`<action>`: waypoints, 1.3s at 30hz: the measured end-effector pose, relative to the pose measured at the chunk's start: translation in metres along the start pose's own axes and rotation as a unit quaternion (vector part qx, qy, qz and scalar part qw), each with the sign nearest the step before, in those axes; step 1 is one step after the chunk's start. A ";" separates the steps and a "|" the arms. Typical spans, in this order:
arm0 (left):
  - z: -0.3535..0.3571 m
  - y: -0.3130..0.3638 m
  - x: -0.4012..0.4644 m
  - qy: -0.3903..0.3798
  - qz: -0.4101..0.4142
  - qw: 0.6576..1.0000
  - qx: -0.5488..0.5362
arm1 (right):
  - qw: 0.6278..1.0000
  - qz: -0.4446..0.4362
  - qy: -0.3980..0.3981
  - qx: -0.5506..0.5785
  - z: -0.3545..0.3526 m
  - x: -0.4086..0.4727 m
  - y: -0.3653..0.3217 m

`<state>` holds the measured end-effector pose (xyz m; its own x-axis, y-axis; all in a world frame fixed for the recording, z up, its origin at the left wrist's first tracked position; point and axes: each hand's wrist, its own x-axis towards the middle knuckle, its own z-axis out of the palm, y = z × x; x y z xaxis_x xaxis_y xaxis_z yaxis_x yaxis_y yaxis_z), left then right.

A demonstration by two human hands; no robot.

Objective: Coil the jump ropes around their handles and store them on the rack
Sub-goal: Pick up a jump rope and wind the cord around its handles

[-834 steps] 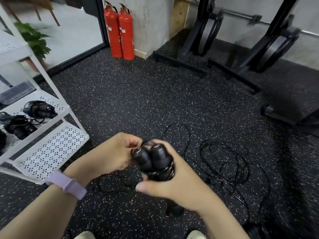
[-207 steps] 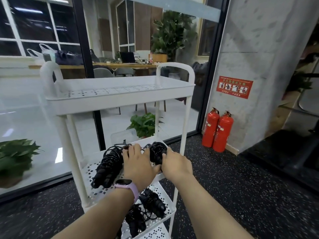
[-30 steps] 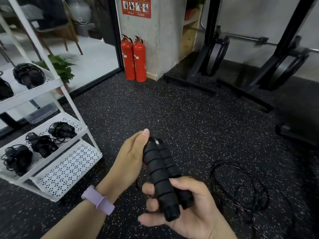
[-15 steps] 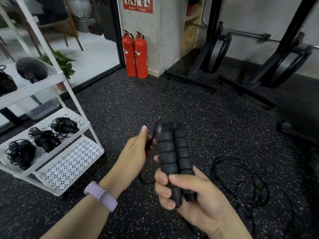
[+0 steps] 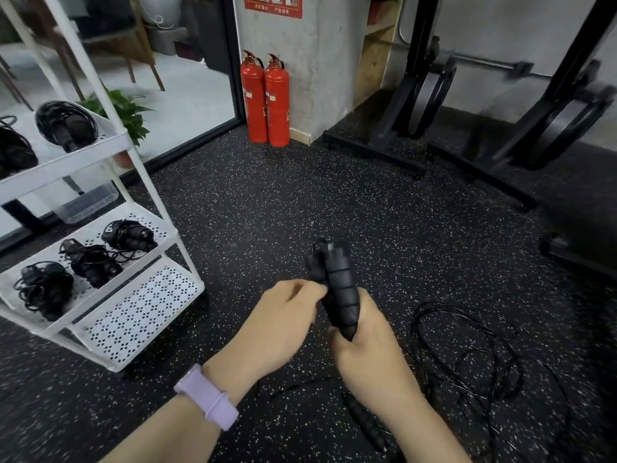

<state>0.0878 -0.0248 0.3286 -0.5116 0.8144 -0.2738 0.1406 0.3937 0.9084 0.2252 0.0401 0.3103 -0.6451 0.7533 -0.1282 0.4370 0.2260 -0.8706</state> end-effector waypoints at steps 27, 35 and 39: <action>-0.016 0.005 0.007 -0.002 -0.017 0.998 -0.068 | 0.787 0.153 -0.256 0.540 -0.010 0.004 -0.006; -0.012 -0.004 0.011 0.022 -0.083 0.996 0.026 | 0.988 0.058 -0.068 0.128 -0.006 -0.001 -0.005; -0.015 -0.004 0.012 0.014 -0.149 0.989 0.010 | 1.000 0.025 -0.007 -0.010 -0.001 -0.003 0.002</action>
<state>0.0684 -0.0232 0.3262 -0.5561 0.6494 -0.5187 -0.0029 0.6225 0.7826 0.2287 0.0393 0.3096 -0.6298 0.7560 -0.1785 0.4818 0.2000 -0.8531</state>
